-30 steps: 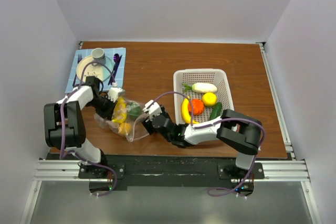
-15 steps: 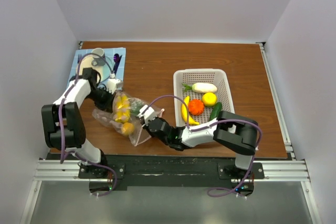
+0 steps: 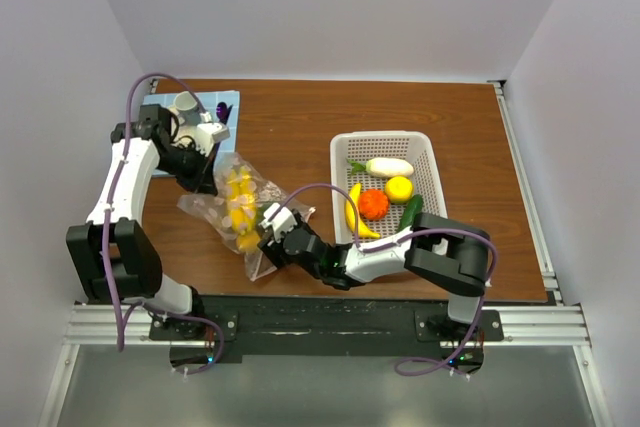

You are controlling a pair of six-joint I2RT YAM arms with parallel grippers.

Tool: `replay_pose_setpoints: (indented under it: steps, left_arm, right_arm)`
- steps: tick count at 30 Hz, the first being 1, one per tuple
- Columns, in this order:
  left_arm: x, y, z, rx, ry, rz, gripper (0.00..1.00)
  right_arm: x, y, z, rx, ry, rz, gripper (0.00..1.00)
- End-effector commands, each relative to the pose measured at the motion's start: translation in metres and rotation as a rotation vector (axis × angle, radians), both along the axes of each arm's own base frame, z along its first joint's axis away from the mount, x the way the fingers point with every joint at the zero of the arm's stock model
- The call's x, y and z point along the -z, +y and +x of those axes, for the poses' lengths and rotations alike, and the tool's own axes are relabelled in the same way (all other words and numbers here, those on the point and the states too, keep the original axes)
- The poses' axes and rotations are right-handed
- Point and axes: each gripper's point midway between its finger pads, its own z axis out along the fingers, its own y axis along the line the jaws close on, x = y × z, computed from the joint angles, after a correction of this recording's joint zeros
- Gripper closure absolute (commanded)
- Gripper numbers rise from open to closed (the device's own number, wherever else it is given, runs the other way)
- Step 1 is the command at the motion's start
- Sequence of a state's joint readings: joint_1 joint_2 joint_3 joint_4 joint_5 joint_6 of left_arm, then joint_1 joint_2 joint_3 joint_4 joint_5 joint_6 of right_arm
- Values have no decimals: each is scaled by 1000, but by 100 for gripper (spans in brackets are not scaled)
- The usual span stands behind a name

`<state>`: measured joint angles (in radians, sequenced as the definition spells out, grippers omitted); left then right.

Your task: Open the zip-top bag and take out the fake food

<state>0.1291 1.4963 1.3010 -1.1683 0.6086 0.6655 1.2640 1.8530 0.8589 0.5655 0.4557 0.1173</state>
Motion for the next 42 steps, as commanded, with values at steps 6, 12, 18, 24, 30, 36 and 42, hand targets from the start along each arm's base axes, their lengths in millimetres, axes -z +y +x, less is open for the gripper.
replay_pose_setpoints:
  steps: [6, 12, 18, 24, 30, 36, 42]
  left_arm:
    - [-73, -22, 1, 14, -91, -73, 100]
    - [-49, -21, -1, 28, -56, -59, 100]
    - [27, 16, 3, -43, -14, 154, 100]
    - [91, 55, 12, -128, 20, 367, 100]
    - [127, 61, 10, -142, 77, 420, 100]
    - [136, 55, 1, -131, 92, 426, 100]
    - [140, 48, -3, -127, 97, 416, 100]
  right_arm:
    - [-20, -8, 10, 81, -41, 86, 26]
    - [-10, -10, 6, 70, -24, 73, 26]
    - [-9, -9, 5, 60, -24, 74, 27]
    - [-8, -5, 3, 31, -25, 72, 27]
    - [-5, -8, -5, -3, -10, 85, 28]
    - [-11, -2, -7, -23, -19, 105, 40]
    - [-19, 19, -5, -65, -43, 106, 41]
